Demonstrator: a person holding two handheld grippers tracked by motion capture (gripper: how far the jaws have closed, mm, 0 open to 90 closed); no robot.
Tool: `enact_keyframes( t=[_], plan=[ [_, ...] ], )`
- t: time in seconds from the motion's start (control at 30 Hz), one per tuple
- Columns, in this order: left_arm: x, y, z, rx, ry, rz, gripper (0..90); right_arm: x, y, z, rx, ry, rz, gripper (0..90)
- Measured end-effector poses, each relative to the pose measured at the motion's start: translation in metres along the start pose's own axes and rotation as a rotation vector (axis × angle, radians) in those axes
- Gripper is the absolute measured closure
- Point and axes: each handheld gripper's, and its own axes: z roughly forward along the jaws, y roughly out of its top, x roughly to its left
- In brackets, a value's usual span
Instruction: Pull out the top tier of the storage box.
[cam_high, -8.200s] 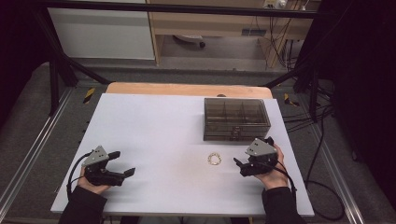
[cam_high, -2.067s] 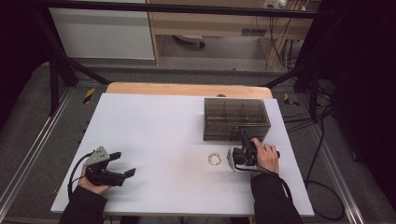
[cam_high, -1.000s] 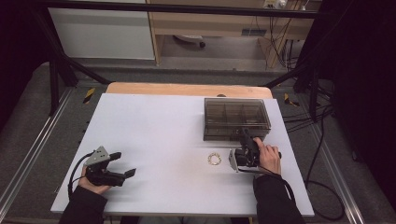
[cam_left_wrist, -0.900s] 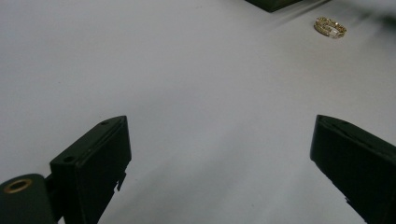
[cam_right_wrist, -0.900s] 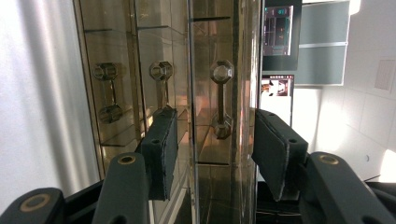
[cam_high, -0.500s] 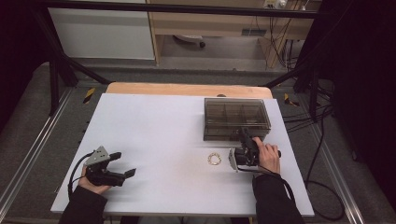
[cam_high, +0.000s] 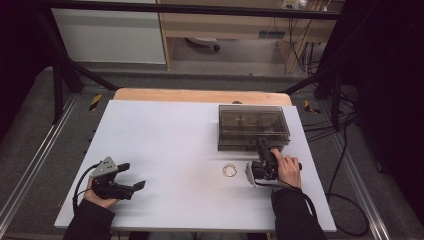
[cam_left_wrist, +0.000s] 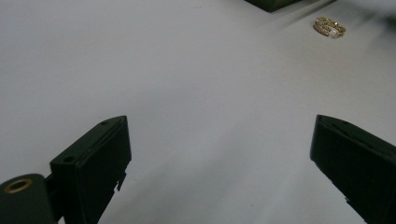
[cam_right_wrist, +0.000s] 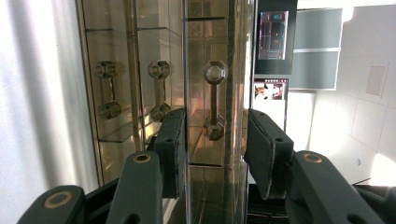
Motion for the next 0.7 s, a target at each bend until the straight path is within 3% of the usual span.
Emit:
enact_keyframes(
  t=[0.7],
  plan=[
    [-0.0004,0.0001,0.0,0.001,0.002,0.001,5.0,0.0011,0.0007,-0.0091,-0.003,0.002,-0.009,60.2]
  ],
)
